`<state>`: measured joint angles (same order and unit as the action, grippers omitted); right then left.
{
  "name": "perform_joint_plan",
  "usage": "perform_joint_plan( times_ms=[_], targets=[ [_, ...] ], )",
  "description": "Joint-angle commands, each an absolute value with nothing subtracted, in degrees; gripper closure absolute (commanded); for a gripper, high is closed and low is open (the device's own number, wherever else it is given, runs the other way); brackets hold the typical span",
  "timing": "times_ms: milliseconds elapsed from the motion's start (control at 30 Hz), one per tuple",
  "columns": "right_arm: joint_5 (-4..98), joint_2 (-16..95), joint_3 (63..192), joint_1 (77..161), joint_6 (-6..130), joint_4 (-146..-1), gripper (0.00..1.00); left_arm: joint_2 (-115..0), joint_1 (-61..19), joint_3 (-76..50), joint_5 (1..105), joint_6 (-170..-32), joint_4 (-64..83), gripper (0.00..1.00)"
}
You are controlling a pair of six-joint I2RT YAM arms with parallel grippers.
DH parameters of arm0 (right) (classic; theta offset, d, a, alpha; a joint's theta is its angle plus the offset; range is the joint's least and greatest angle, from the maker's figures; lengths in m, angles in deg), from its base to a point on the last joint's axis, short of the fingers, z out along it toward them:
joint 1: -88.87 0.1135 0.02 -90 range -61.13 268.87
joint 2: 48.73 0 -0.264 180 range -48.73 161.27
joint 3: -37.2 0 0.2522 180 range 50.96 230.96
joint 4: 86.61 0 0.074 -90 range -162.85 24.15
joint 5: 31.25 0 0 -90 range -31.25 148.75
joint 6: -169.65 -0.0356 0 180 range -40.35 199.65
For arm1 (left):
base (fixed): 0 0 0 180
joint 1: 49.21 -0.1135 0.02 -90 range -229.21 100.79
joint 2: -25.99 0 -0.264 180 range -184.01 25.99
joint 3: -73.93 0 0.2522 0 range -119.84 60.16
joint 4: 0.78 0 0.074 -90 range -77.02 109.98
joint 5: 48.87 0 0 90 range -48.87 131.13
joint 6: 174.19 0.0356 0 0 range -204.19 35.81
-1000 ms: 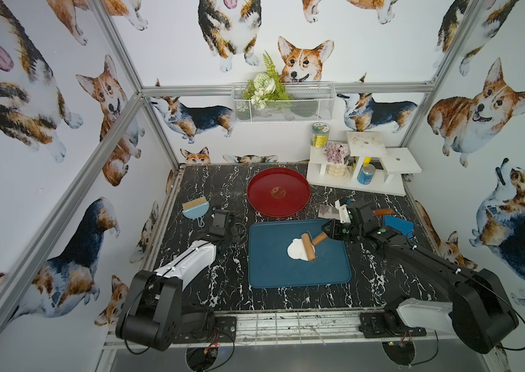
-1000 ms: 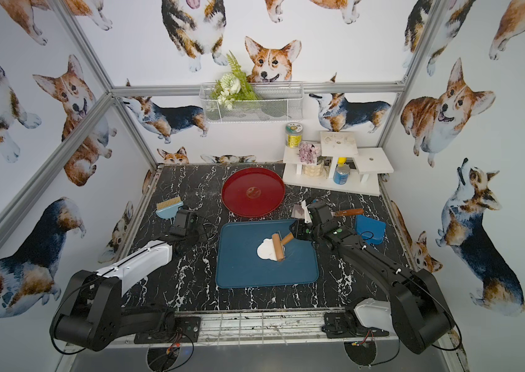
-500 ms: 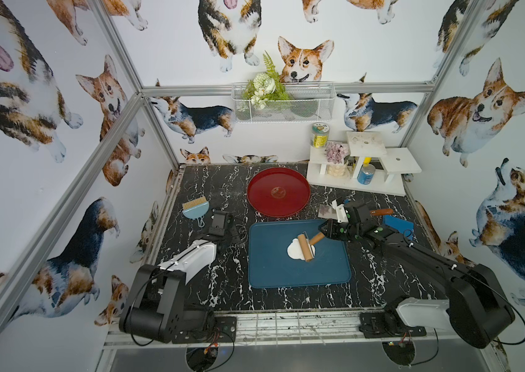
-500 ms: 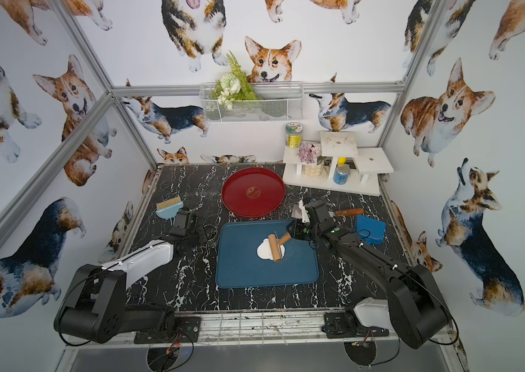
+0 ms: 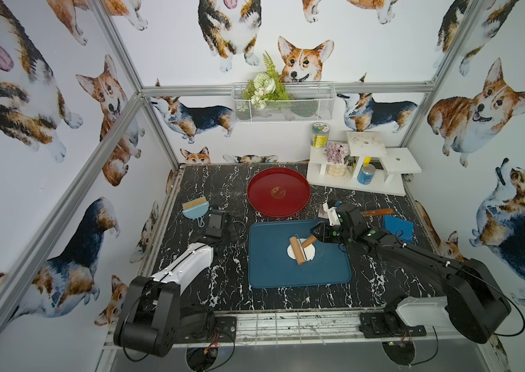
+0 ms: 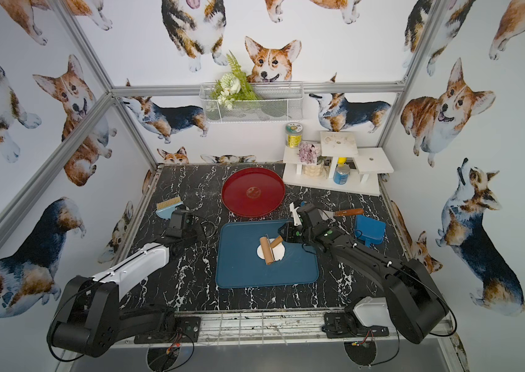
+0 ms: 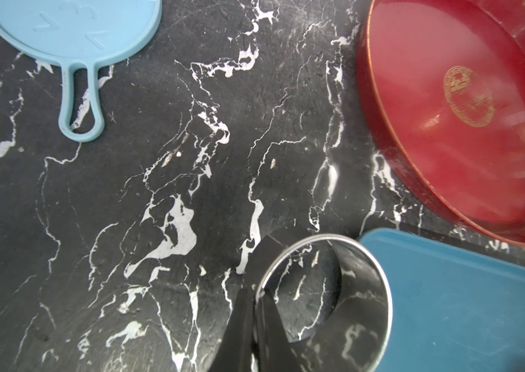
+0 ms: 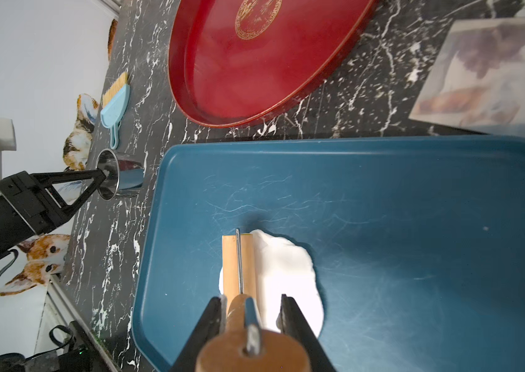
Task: Roll out the dumpling wrappers from the dough
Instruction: Flatten out the dough on the work surface.
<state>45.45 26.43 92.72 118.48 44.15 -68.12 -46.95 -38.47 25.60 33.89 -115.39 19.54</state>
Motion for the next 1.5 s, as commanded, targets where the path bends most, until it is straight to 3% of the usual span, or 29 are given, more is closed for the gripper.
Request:
perform_joint_plan(
  times_ms=[0,200,700,1133,1467],
  targets=[
    [50.3,26.9,93.5,117.8,45.5,-60.2,1.00,-45.7,-38.6,25.2,34.9,-114.6,20.9,1.00],
    [51.4,24.2,93.3,110.9,50.5,-54.5,1.00,-43.7,-38.6,25.0,36.4,-114.5,22.0,1.00],
    [47.5,31.5,95.4,118.1,45.8,-59.1,1.00,-41.9,-38.6,25.1,37.1,-114.4,23.1,1.00],
    [53.2,25.7,93.5,110.1,52.7,-50.7,1.00,-41.0,-38.6,25.1,38.8,-114.5,23.3,1.00],
    [48.8,30.9,94.5,118.1,46.8,-57.9,1.00,-39.9,-38.6,25.2,40.0,-114.9,23.7,1.00]
  ],
)
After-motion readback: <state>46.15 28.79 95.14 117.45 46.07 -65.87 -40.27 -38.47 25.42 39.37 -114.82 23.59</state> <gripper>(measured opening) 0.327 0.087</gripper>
